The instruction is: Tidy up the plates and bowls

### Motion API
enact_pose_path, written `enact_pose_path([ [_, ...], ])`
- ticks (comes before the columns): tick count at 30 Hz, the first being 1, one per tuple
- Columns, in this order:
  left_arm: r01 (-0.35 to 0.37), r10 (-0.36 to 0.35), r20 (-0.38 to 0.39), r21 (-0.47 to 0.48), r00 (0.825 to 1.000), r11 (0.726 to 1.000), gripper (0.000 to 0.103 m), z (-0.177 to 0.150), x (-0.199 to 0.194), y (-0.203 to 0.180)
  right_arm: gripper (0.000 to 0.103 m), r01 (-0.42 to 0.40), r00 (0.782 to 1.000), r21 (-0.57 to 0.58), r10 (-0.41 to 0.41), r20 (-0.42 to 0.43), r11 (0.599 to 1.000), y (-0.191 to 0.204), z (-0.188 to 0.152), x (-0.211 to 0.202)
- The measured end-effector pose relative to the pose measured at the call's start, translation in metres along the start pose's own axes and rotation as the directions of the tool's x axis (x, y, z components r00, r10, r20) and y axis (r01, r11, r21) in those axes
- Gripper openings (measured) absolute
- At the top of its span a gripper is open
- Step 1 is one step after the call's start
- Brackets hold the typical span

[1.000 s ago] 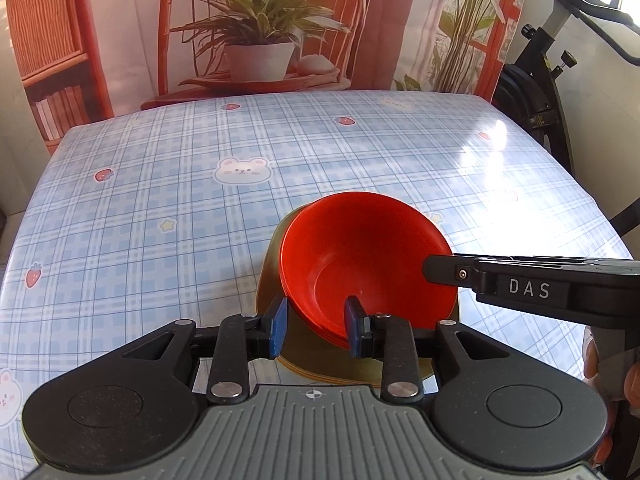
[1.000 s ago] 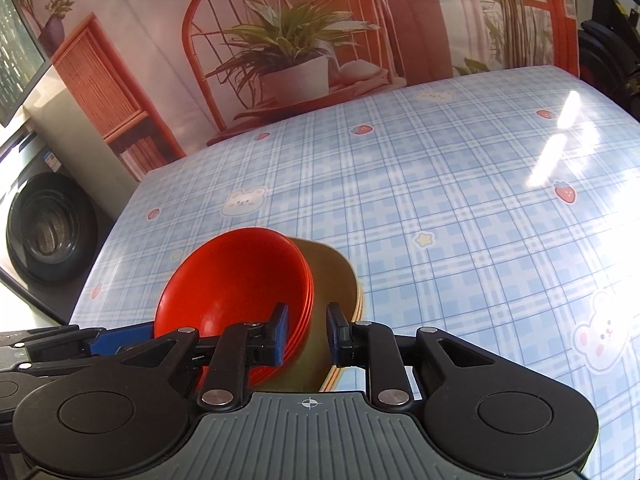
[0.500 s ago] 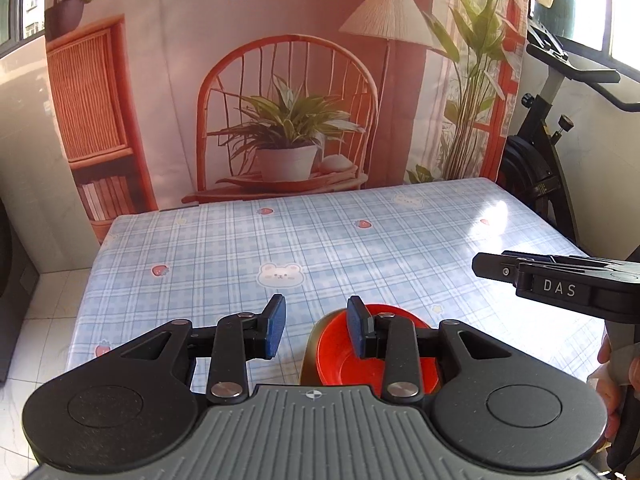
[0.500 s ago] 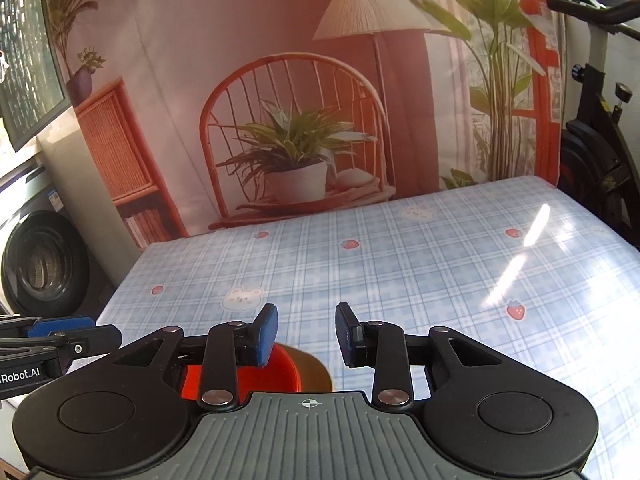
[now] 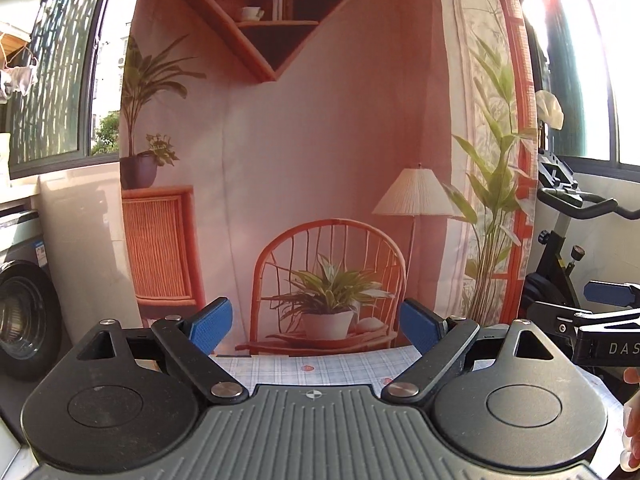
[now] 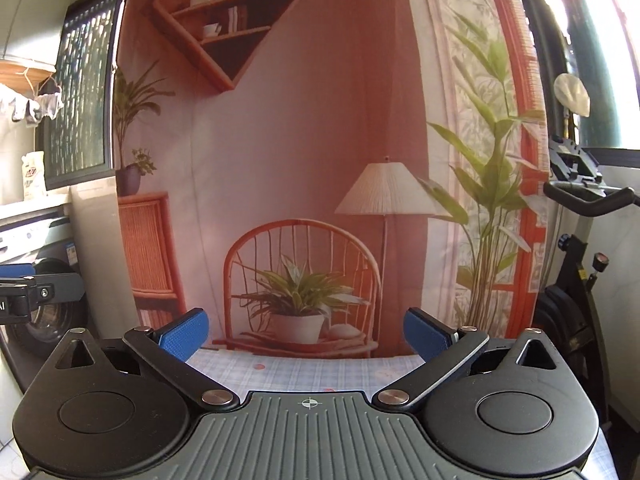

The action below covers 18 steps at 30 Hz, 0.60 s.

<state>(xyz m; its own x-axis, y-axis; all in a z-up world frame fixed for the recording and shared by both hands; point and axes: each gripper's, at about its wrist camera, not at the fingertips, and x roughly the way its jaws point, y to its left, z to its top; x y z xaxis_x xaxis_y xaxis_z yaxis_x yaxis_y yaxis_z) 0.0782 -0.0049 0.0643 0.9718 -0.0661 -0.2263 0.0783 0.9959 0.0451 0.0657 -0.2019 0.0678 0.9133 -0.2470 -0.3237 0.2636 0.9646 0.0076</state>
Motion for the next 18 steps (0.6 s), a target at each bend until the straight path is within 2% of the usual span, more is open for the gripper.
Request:
enact_pose_path([
  [10, -0.020, 0.024, 0.072, -0.056, 0.997, 0.998, 0.093, 0.014, -0.049, 0.001, 0.103, -0.010, 1.000, 0.000, 0.010, 0.028, 1.000, 0.010, 0.014, -0.041],
  [18, -0.054, 0.058, 0.099, -0.042, 0.993, 0.998, 0.093, 0.012, -0.061, -0.001, 0.103, -0.014, 0.999, 0.000, 0.014, 0.037, 1.000, 0.012, 0.014, -0.054],
])
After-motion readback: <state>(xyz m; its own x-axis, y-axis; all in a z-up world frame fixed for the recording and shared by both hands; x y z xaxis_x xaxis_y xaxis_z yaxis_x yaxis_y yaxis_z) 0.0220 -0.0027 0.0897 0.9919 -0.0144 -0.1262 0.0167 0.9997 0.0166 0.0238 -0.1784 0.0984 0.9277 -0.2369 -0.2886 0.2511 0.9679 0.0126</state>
